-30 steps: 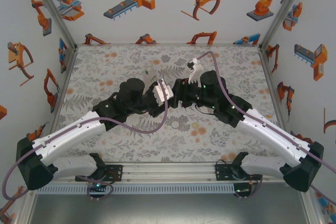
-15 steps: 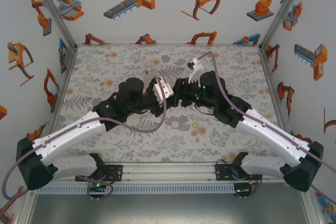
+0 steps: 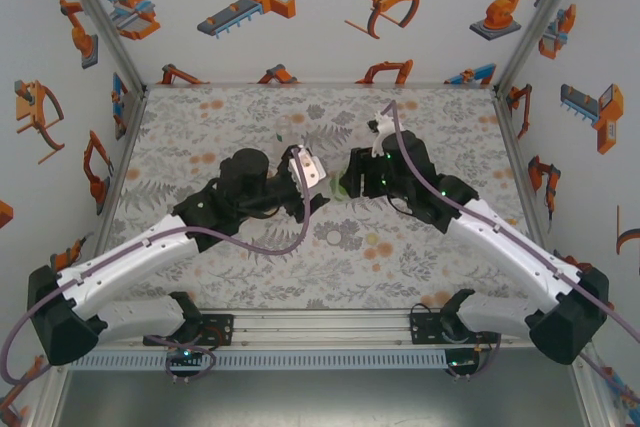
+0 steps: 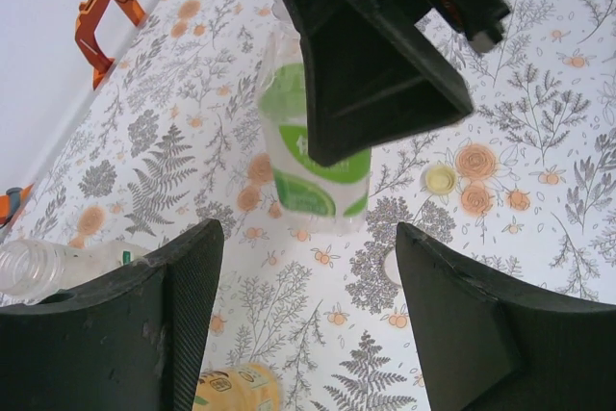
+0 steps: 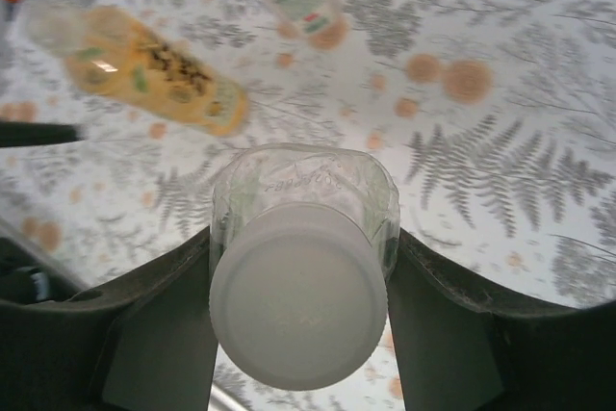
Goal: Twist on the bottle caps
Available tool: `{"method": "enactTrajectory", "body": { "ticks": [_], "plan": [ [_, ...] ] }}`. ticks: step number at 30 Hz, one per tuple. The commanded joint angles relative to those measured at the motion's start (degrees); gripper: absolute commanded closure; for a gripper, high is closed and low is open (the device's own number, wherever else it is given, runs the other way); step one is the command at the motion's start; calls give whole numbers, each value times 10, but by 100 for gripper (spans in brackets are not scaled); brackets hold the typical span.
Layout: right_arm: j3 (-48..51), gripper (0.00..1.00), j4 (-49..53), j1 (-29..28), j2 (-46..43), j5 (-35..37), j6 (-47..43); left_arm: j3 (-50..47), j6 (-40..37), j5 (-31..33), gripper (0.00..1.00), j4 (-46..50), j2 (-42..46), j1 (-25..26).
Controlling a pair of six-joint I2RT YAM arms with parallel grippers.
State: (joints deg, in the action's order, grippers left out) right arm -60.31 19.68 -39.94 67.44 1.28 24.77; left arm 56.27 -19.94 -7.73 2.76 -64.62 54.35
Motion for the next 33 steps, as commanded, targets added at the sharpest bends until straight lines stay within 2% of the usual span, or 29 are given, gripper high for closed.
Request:
{"method": "enactTrajectory", "body": {
  "ticks": [1,13,21,33],
  "plan": [
    [5,51,14,42,22,19,-46,-9,18,8,32,-1,23,0],
    [-39,51,-13,162,137,41,-144,-28,47,33,31,52,101,1],
    [-73,51,-55,228,226,22,-154,-39,70,49,29,108,172,1],
    [-99,50,-86,257,305,31,-174,-46,90,71,28,130,213,1]
  ]
}}
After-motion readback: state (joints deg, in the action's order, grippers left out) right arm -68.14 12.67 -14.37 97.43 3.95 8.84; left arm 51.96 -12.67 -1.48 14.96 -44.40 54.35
